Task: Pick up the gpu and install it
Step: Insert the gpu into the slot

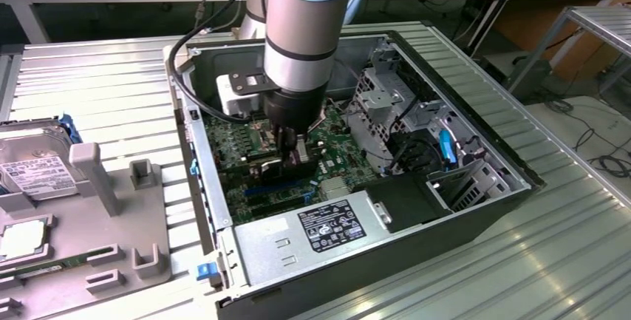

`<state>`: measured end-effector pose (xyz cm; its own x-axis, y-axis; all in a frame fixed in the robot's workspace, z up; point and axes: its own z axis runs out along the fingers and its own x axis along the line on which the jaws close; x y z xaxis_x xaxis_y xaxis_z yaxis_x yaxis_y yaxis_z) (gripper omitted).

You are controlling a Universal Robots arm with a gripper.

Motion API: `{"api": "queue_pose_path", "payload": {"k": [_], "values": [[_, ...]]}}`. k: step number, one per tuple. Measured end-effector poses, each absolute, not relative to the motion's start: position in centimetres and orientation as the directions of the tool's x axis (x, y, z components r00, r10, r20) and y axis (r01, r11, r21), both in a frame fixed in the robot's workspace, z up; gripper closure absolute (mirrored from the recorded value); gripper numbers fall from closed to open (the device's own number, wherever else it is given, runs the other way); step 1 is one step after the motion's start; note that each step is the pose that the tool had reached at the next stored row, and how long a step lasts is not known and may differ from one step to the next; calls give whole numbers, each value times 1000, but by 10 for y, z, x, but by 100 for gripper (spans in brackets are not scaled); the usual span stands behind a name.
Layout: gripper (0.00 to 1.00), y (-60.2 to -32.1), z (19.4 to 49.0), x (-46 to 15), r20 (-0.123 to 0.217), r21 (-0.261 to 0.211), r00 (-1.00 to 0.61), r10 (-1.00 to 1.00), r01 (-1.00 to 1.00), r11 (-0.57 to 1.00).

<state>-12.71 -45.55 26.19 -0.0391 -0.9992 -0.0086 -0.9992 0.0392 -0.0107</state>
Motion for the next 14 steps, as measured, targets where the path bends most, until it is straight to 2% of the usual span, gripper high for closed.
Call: {"api": "queue_pose_path", "payload": {"k": [14], "values": [[73,-456,266,-128,-9,-11,-39,-999,-999,39]]}}
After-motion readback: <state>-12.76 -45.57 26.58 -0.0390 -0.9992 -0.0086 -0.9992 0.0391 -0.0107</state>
